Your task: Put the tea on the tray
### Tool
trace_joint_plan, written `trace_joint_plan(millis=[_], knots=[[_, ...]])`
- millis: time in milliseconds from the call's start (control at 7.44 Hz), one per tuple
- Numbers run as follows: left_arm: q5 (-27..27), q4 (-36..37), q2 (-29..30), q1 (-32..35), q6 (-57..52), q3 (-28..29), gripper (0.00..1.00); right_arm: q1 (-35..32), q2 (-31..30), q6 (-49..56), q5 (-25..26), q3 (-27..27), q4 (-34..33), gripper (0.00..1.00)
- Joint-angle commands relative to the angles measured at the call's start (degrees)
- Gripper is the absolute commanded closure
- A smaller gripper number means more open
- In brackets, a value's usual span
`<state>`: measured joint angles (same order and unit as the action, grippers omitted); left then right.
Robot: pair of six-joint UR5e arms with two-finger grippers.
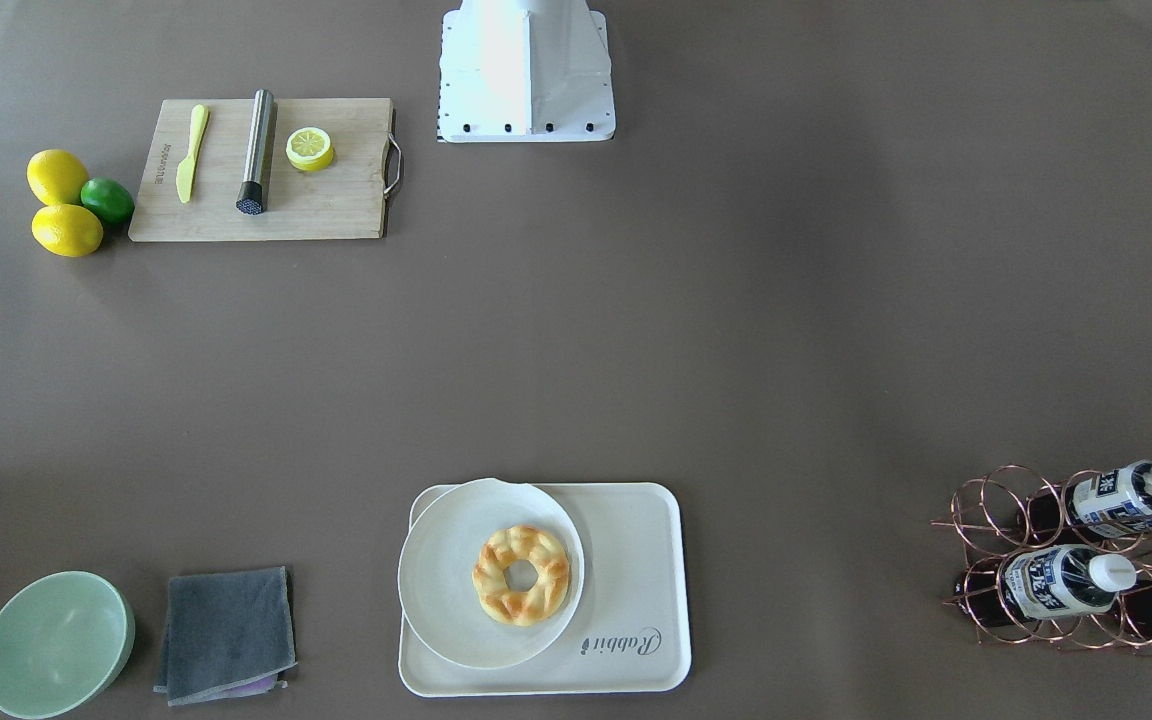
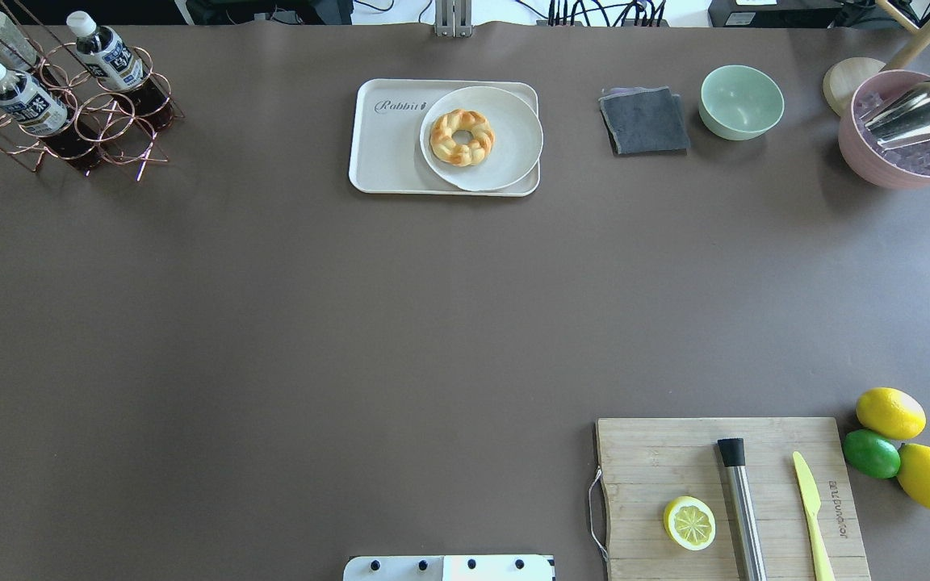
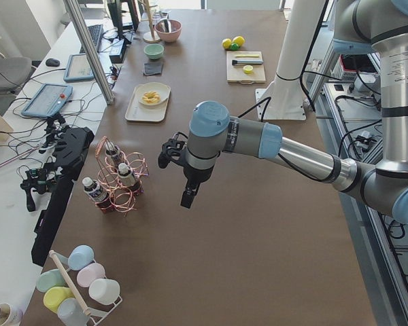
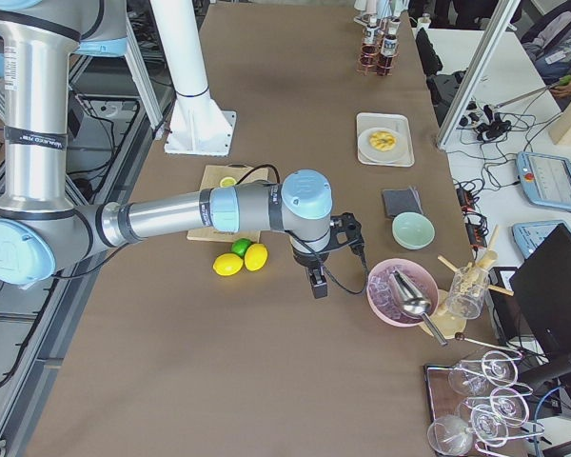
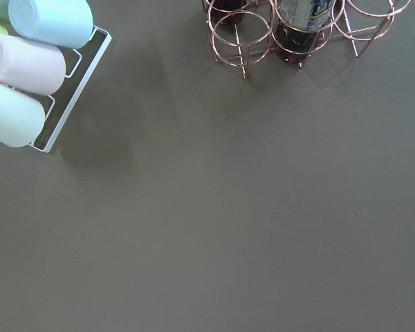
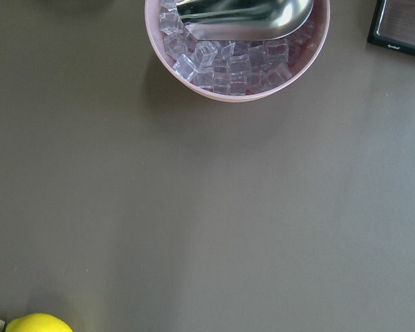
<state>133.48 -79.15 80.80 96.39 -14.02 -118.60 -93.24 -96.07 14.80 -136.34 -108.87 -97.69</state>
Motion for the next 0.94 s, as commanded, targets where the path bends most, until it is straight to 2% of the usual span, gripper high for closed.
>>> trace_joint_plan(millis=[0, 403, 537, 672, 806], knots=[[-0.1, -0.2, 0.5, -0.8, 0.4, -0.1, 0.03, 0.0, -0.3, -0.7, 1.7, -1.6, 1.7, 0.0], [-0.1, -0.2, 0.6, -1.1, 0.5, -0.2, 0.03, 0.2, -1.5, 0.0, 1.9, -1.4, 1.9, 0.0], [0.0, -0.3, 2.2, -1.5, 0.7, 0.5, 0.03, 0.3, -1.5, 0.0, 1.9, -1.1, 1.8, 0.0], [0.1, -0.4, 8.6, -2.9, 2.6, 3.9, 0.04, 0.3, -2.3, 0.0, 1.2, -1.9, 1.8, 0.0], [0.2, -2.7, 16.9, -5.7, 8.3, 11.6, 0.03, 0.4, -3.0, 0.1, 1.1, -2.4, 2.1, 0.0]])
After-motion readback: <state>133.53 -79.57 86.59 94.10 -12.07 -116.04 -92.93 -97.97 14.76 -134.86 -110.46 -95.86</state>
